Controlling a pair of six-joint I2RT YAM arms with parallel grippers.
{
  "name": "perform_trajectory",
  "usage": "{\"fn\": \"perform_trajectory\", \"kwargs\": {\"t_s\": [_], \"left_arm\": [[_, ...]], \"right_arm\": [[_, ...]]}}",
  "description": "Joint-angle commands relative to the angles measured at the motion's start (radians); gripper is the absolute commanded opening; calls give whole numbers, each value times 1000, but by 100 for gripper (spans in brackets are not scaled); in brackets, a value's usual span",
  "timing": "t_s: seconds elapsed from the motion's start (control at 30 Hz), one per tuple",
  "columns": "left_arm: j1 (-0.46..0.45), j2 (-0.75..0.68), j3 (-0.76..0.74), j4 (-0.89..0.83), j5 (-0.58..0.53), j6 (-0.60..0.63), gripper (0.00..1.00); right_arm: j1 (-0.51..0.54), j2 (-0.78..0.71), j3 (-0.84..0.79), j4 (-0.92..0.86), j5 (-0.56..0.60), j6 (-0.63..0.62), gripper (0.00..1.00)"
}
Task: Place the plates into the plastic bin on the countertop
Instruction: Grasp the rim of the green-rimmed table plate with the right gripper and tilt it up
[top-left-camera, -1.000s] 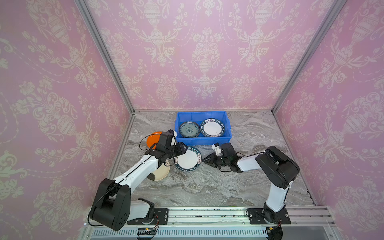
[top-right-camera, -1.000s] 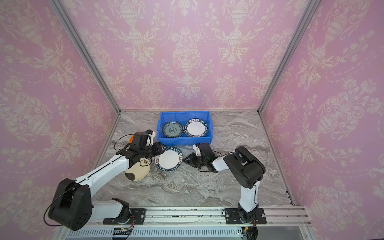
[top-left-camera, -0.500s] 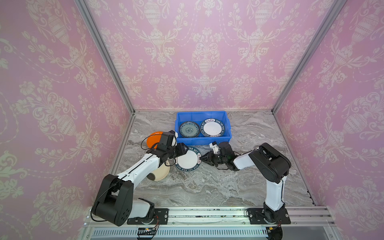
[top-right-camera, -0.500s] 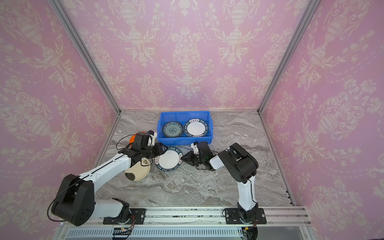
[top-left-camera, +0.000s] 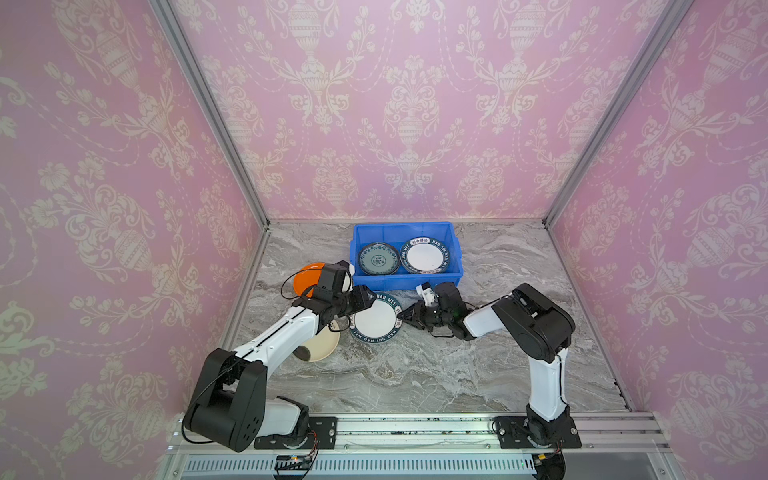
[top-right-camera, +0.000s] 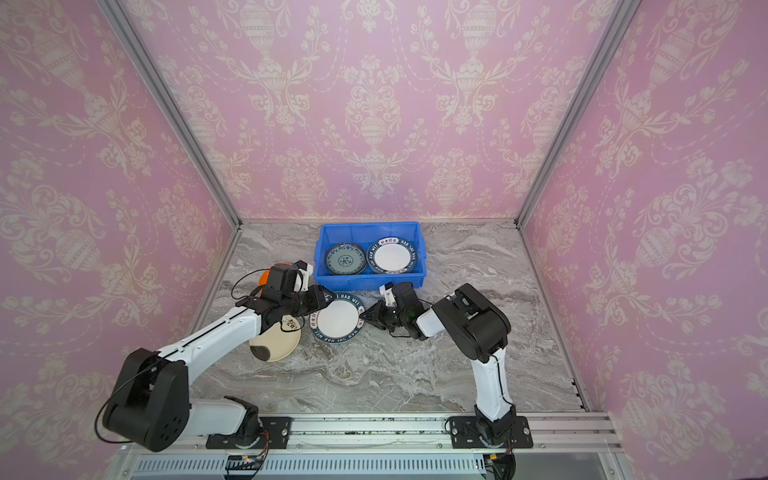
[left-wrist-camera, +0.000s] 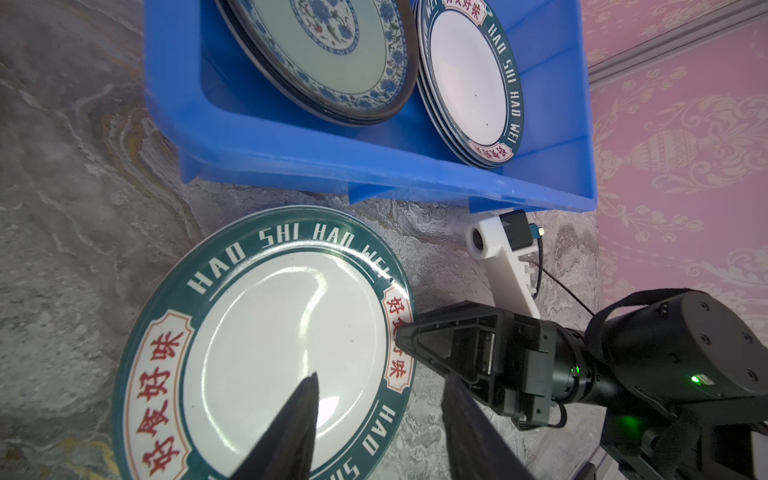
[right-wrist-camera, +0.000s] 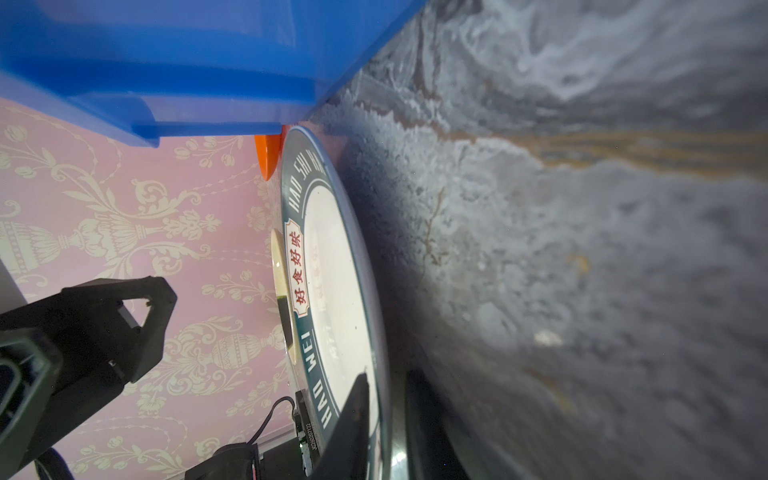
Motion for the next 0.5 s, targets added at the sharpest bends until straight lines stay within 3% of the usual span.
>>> {"fn": "perform_trajectory", "kwargs": {"t_s": [0.0, 0.47], "left_arm": [[12, 17, 23, -12, 17, 6, 51], [17, 11, 46, -28, 1, 29, 53]], "right_arm": [[5, 20, 10, 12, -7, 13, 15], [4, -84, -46, -59, 5, -15, 0]]}}
